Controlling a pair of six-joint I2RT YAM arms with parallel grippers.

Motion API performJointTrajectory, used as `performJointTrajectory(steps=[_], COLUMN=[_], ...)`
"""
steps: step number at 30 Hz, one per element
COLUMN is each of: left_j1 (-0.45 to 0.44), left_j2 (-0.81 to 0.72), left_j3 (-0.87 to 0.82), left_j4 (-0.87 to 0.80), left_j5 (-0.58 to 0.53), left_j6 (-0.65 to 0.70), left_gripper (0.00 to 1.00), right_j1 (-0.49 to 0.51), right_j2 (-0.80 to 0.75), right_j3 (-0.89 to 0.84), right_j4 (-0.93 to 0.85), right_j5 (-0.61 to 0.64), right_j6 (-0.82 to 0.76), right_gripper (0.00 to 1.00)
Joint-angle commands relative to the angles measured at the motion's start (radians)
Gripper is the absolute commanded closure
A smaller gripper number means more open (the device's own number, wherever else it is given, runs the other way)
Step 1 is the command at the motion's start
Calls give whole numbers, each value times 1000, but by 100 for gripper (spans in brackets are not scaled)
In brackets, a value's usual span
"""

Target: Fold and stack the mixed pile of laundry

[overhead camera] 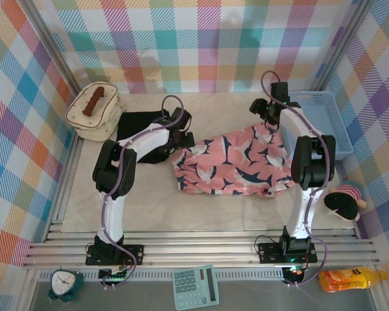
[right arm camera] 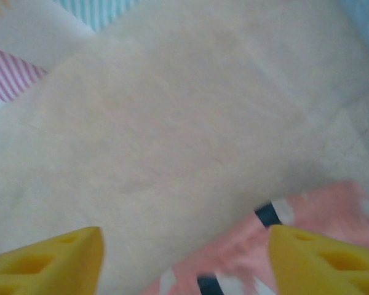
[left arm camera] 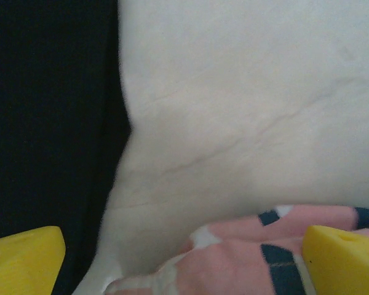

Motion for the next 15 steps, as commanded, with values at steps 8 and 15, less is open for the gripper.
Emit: performJointTrajectory(steps=[8, 15], left_j1=[-32, -97], left_j2=[-337, -267], left_j3=[-188, -314], left_j4=[55, 313], left_j5=[113, 310], left_j6=[21, -87], left_gripper=[16, 70], right_j1=[31, 90], right_j2=[-379, -445], right_j3=[-391, -652], right_j4=[28, 148], right_j5=[-173, -227], right_j6=[10, 131], right_gripper=[30, 57])
